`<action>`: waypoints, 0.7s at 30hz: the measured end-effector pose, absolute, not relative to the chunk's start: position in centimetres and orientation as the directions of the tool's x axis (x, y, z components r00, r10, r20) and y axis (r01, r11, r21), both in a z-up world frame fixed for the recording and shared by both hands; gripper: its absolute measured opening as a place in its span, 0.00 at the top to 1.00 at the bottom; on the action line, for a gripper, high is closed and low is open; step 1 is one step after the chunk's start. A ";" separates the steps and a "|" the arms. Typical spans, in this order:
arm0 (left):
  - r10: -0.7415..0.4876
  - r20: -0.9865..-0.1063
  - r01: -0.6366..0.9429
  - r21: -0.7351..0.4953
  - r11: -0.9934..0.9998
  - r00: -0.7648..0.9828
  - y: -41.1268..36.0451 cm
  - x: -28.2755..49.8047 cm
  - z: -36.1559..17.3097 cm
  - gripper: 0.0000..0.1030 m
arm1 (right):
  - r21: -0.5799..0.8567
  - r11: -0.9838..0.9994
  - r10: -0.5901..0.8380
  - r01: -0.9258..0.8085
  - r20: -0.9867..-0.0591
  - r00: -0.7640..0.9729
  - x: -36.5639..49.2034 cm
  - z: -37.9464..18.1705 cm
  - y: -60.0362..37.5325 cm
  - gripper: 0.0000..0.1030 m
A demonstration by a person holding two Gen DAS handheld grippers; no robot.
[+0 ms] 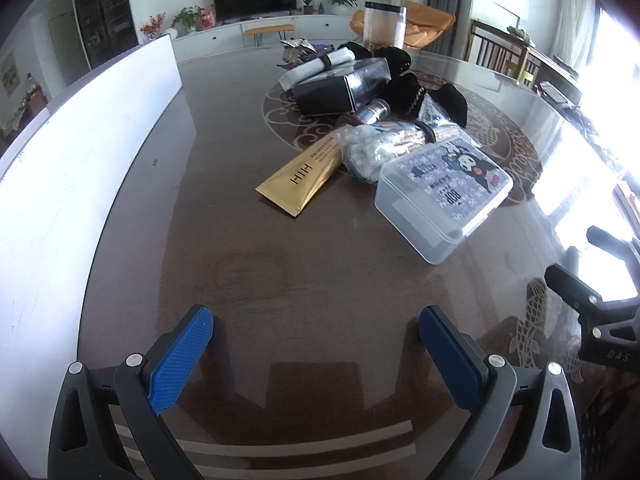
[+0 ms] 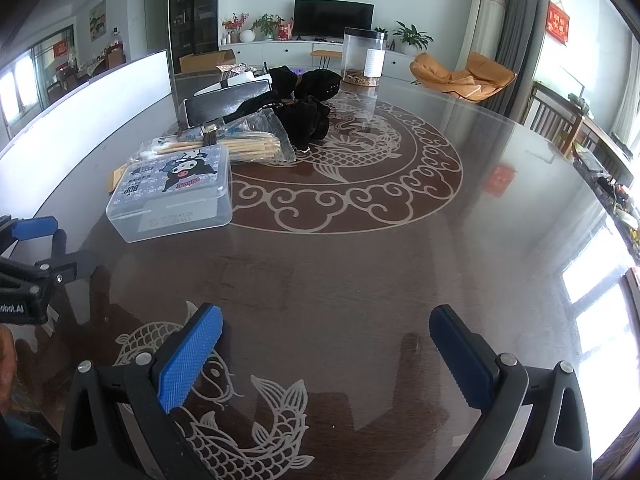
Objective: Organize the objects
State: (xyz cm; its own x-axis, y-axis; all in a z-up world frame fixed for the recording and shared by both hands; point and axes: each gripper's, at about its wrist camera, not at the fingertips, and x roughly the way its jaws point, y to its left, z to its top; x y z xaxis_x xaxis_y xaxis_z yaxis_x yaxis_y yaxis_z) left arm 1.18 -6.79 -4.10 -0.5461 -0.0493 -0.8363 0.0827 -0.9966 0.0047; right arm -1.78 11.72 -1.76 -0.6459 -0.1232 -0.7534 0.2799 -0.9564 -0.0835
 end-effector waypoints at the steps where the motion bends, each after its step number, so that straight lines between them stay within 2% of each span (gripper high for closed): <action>1: -0.050 -0.838 0.083 0.005 -0.997 -0.543 -6.8 1.2 -4.1 0.00 | -0.081 -0.957 -0.124 0.279 -0.755 -0.645 -1.8 -1.8 11.7 0.00; 6: -0.051 -0.859 0.087 0.007 -0.996 -0.509 -6.7 0.6 -4.1 0.00 | -0.083 -0.957 -0.120 0.277 -0.757 -0.642 -1.9 -1.9 11.7 0.00; 21: -0.030 -0.846 0.042 0.010 -0.999 -0.533 -6.8 0.9 -4.2 0.00 | -0.075 -0.958 -0.124 0.275 -0.760 -0.638 -1.9 -1.9 11.9 0.00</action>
